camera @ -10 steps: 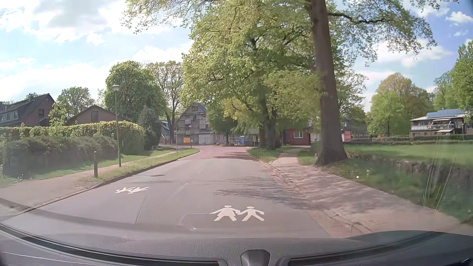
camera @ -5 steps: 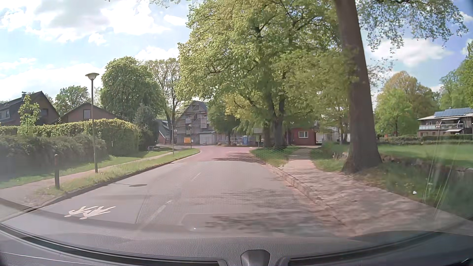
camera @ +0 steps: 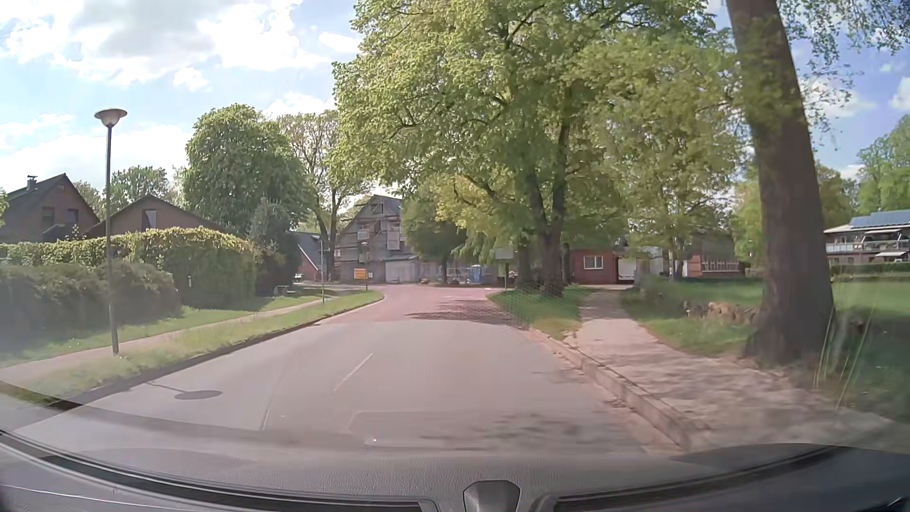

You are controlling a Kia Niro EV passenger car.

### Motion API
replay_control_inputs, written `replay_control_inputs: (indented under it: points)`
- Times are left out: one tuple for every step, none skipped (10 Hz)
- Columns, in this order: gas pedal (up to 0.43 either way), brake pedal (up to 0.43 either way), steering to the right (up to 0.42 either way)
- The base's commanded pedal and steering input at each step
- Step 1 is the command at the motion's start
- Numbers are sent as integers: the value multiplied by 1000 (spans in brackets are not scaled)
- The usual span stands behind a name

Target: Follow the waypoints while adhering to traffic rules and regulations

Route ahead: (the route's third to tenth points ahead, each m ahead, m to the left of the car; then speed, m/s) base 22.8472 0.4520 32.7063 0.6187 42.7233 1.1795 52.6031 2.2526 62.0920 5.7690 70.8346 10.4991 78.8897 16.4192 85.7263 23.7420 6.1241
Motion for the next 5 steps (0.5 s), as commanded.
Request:
replay_control_inputs:
  points:
    - [67, 0, -10]
    - [67, 0, -6]
    - [67, 0, -5]
    - [67, 0, -5]
    - [67, 0, -5]
